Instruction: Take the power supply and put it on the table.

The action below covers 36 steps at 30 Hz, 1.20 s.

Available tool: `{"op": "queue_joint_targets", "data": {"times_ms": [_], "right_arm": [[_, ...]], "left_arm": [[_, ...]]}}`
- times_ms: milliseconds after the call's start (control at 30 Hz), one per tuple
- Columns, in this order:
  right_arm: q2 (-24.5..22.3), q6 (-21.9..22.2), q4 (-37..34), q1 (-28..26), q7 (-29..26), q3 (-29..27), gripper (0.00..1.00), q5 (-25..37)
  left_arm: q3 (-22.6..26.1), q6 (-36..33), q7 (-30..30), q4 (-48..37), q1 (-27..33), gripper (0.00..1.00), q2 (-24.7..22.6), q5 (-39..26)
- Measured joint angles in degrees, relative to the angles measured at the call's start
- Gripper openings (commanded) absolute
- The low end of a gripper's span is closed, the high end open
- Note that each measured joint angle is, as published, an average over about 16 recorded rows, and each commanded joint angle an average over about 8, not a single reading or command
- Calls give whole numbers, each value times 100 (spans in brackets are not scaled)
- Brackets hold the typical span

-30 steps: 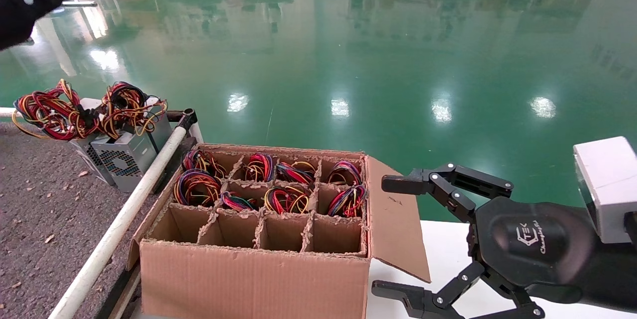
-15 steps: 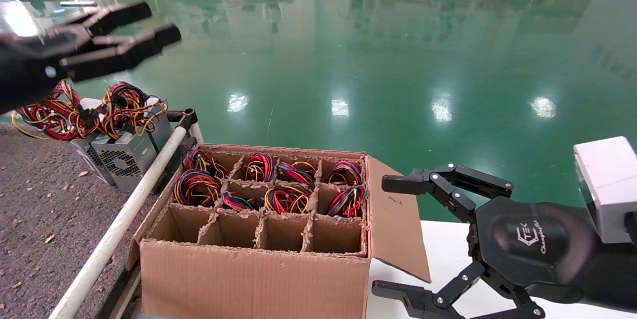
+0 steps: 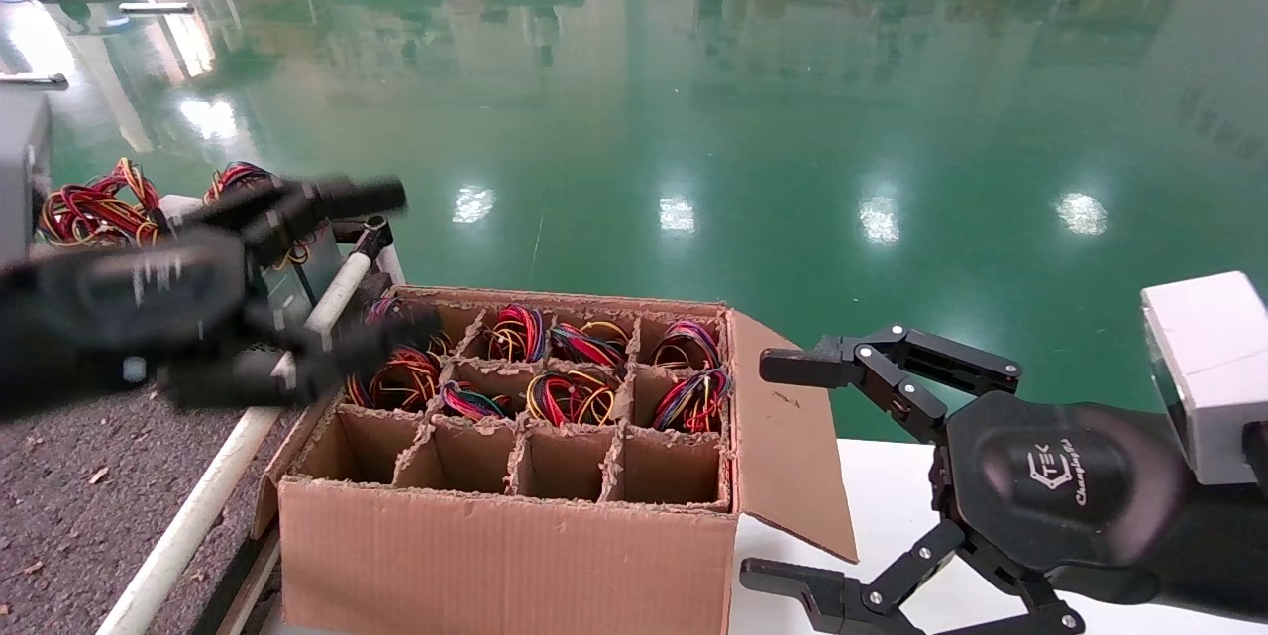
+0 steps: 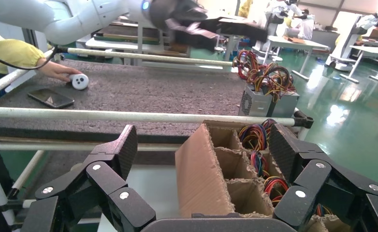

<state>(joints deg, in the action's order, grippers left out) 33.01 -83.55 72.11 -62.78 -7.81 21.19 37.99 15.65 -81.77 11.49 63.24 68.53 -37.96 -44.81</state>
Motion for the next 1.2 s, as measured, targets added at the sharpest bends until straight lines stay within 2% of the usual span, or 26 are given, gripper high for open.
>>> {"op": "queue_joint_targets", "data": {"times_ms": [467,1200], "right_arm": [[0,1,-1,1,0,0,100,-1],[-1,2,-2,1,1,0,100,-2]], "left_arm": [[41,-431,-78,1126,-761,100,321,326],[43,-407,-79,1065,-722,100,305,312]]}}
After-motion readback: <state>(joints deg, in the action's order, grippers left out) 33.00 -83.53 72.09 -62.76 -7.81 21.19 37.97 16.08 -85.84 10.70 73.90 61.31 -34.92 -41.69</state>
